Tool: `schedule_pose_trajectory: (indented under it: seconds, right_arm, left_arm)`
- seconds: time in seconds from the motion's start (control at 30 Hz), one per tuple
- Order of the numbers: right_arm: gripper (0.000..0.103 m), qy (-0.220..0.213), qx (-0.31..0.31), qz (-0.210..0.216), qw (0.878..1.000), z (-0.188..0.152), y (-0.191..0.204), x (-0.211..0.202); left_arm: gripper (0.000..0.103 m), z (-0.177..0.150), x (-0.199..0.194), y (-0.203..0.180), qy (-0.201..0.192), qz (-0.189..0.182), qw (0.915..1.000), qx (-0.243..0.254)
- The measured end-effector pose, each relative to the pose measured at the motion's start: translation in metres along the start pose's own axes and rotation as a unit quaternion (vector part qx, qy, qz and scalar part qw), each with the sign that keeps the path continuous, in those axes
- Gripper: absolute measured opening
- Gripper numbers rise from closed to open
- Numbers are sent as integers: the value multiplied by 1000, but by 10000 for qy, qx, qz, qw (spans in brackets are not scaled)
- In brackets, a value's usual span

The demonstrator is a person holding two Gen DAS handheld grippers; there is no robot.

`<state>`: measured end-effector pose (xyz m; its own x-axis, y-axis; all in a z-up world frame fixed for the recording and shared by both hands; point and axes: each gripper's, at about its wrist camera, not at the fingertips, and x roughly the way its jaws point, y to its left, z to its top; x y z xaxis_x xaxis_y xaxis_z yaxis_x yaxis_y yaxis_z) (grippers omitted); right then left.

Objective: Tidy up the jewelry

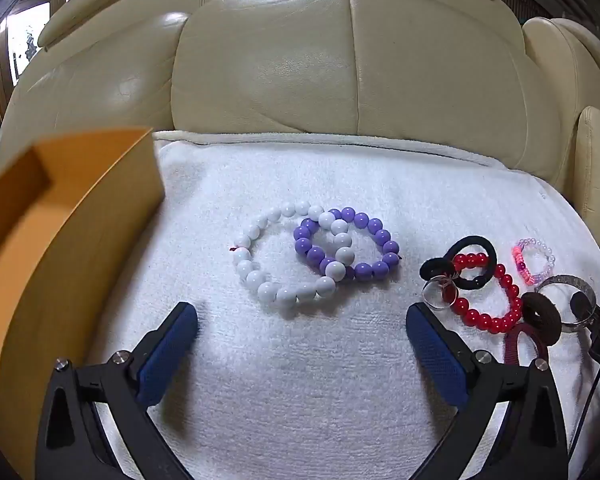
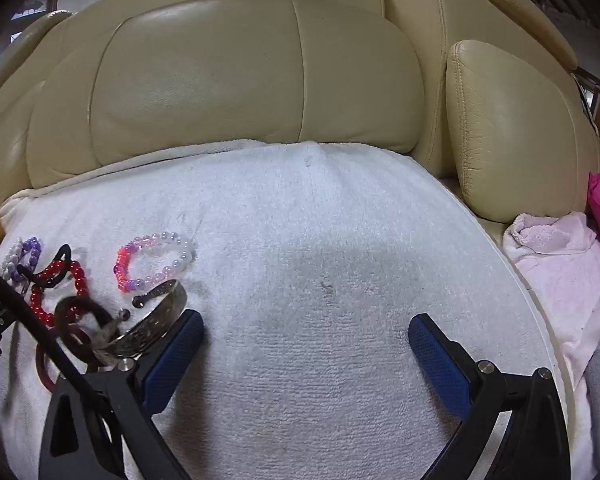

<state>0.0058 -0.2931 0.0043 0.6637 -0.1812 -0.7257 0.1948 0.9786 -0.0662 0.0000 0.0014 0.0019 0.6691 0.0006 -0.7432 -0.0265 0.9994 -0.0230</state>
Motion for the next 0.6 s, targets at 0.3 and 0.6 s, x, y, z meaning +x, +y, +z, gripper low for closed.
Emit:
schedule_pose_trajectory:
  seconds: [0.3, 0.6]
  right_arm:
    - [103, -34, 1, -4, 10000, 0, 0, 0]
    - [103, 369, 160, -111, 9991, -12, 3, -14]
  left_arm:
    - [103, -2, -2, 0, 6, -2, 10000, 1]
    - [103, -1, 3, -2, 26, 13, 10000, 13]
